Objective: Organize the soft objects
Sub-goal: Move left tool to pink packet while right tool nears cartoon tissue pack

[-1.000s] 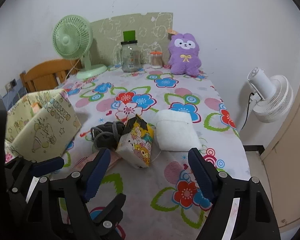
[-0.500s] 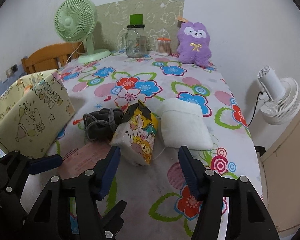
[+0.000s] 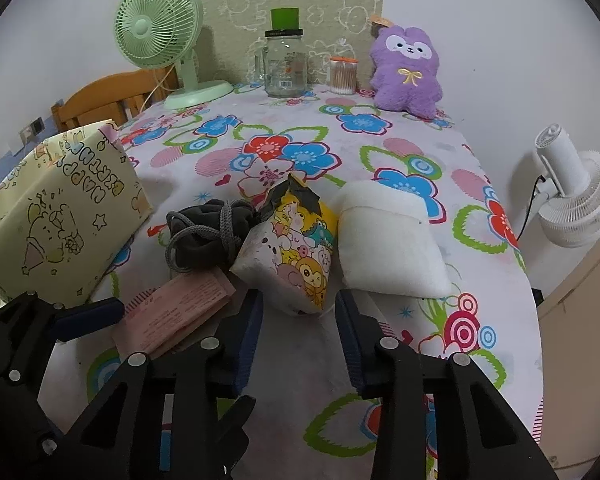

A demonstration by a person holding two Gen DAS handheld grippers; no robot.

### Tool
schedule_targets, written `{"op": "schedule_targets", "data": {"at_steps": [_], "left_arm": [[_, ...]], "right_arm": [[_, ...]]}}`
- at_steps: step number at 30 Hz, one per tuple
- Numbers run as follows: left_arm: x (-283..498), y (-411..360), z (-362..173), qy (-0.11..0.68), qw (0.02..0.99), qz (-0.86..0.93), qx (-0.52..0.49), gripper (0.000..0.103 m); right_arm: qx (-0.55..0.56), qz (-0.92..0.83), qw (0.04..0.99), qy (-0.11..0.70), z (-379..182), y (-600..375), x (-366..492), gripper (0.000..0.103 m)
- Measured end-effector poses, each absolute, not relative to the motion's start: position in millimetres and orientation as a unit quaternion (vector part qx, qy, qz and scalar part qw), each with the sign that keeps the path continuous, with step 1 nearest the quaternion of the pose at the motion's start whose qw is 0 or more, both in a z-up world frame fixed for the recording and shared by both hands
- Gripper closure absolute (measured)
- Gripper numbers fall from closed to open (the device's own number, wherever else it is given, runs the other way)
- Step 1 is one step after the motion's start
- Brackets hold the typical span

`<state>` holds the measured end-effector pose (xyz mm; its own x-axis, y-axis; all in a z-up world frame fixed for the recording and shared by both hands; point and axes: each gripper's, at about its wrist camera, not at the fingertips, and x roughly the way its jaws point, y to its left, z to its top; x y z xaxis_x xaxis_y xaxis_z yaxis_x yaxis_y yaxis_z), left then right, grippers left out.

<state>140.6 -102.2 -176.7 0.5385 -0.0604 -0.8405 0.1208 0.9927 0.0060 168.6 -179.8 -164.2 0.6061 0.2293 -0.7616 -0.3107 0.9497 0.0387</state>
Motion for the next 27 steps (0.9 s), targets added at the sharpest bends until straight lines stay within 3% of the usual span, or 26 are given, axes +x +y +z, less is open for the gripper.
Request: {"op": "schedule_targets", "data": {"at_steps": [23,25,27], "left_arm": [[125,-121,-163,0.454,0.887,-0.071,0.050,0.007],[129,-119,-164,0.455,0.887,-0.062,0.047,0.007],[133,-116,-165,0.456,0.887,-0.056,0.044,0.008]], "right_arm": [[-0.030,0.128,0.897,0.422,-151,-200,151,0.062],[-0.026,0.130,0.896,0.423,-150,-201,152,0.058],[-0.025,0.130,0.898,0.421,-149,-200,152,0.040]]}}
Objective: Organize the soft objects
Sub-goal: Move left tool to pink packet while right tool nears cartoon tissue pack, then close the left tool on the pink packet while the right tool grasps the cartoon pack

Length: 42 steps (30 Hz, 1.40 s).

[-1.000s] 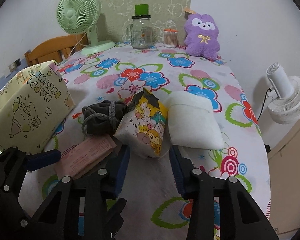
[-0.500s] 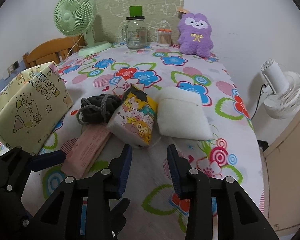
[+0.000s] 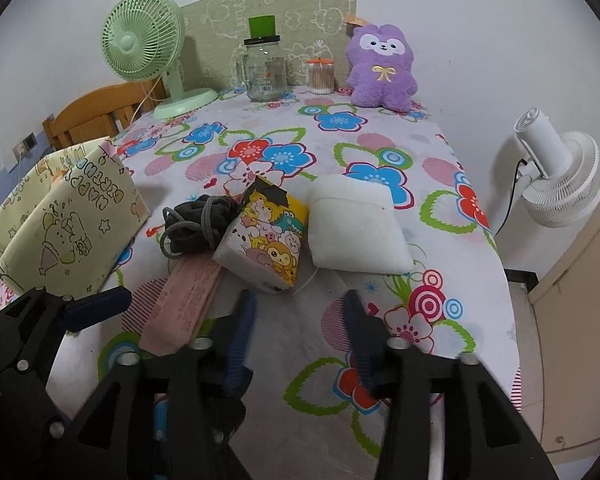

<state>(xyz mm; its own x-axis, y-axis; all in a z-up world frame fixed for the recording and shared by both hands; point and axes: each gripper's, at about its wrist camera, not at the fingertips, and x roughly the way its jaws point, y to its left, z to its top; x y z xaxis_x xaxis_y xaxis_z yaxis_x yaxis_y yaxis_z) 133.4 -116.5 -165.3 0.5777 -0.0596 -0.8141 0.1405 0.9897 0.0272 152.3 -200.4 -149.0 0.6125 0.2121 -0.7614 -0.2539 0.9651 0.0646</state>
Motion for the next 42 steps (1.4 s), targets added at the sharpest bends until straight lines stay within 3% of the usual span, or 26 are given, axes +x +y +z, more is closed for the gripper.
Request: {"op": "schedule_targets", "data": {"at_steps": [2,9,17,37,42], "left_arm": [[136,-114,-165,0.455,0.888,-0.051,0.042,0.012],[148,-107,-170,0.473,0.879,-0.050,0.021,0.031],[152,-99,-172,0.477,0.878,-0.038,0.009,0.062],[159,-92,-172,0.485,0.874,-0.027,0.004,0.062],[161,-91,-173,0.484,0.875,-0.025,0.007,0.062]], "right_arm": [[-0.023,0.126,0.902,0.412,-147,-200,152,0.032],[-0.025,0.130,0.901,0.413,-146,-196,164,0.031],[-0.031,0.150,0.895,0.419,-148,-188,175,0.031],[-0.030,0.186,0.870,0.456,-165,-168,201,0.032],[-0.022,0.193,0.864,0.465,-169,-165,203,0.045]]}}
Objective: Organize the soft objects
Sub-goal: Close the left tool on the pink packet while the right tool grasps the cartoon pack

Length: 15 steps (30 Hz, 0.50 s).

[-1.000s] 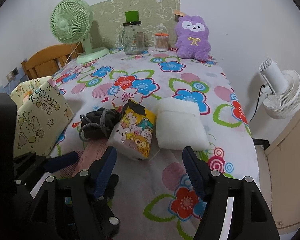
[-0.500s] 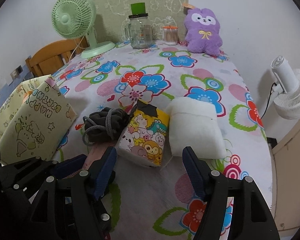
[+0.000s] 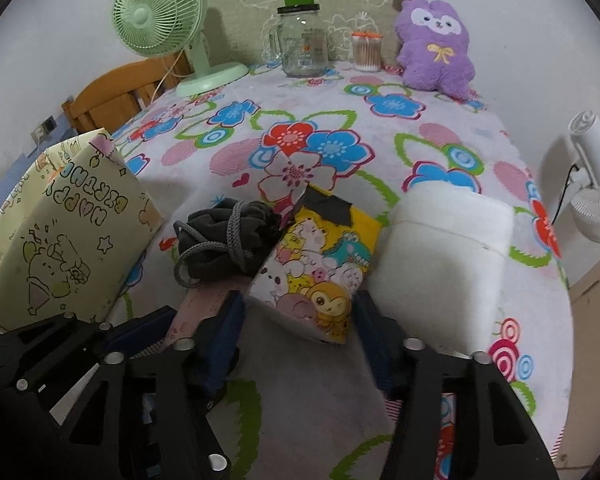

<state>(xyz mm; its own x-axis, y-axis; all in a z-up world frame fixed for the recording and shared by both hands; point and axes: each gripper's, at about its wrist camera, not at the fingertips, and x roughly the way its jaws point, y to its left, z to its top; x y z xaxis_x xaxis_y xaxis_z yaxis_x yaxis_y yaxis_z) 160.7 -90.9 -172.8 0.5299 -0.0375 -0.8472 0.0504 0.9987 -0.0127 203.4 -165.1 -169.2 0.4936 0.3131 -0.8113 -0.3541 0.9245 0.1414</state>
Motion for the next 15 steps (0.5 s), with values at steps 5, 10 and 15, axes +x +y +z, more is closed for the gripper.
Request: {"op": "schedule_targets", "data": {"at_steps": [5,10,15], "left_arm": [[161,-91,-173,0.484,0.875,-0.026,0.007,0.062],[157,-92,-172,0.482,0.875,-0.029,0.012,0.063],[152,-92,-172,0.483,0.875,-0.028,0.017,0.063]], "right_arm": [[-0.021,0.191,0.865,0.463,-169,-165,201,0.051],[-0.016,0.183,0.867,0.463,-168,-167,196,0.053],[-0.011,0.178,0.868,0.463,-165,-172,187,0.054]]}}
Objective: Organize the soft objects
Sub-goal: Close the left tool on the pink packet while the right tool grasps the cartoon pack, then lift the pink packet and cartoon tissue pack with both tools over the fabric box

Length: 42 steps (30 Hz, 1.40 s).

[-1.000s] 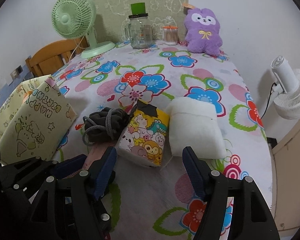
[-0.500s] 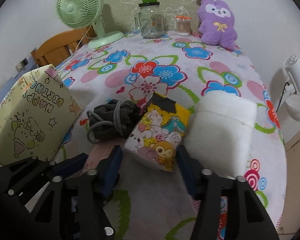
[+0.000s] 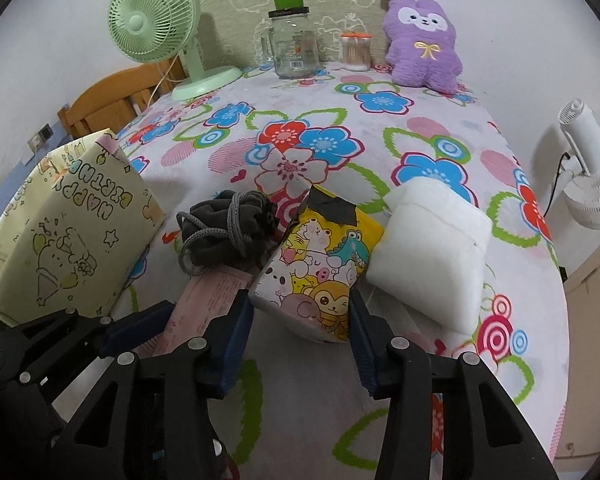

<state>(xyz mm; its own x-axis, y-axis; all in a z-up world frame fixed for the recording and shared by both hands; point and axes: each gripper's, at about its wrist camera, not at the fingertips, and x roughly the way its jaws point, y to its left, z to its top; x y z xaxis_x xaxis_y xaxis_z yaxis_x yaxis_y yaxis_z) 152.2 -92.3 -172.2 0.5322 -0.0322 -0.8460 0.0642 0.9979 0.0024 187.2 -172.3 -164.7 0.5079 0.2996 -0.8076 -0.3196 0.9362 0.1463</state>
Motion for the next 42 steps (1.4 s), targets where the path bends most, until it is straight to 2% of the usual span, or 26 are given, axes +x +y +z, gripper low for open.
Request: {"op": "schedule_targets", "data": {"at_steps": [23,42], "left_arm": [[117,-97,-155,0.461,0.885,-0.048,0.033,0.063],[90,-97,-106,0.408,0.910,-0.058,0.049,0.063]], "right_arm": [[0.004,0.154,0.883,0.444,-142,-182,141,0.054],[-0.004,0.118,0.908,0.402,-92,-185,111,0.054]]}}
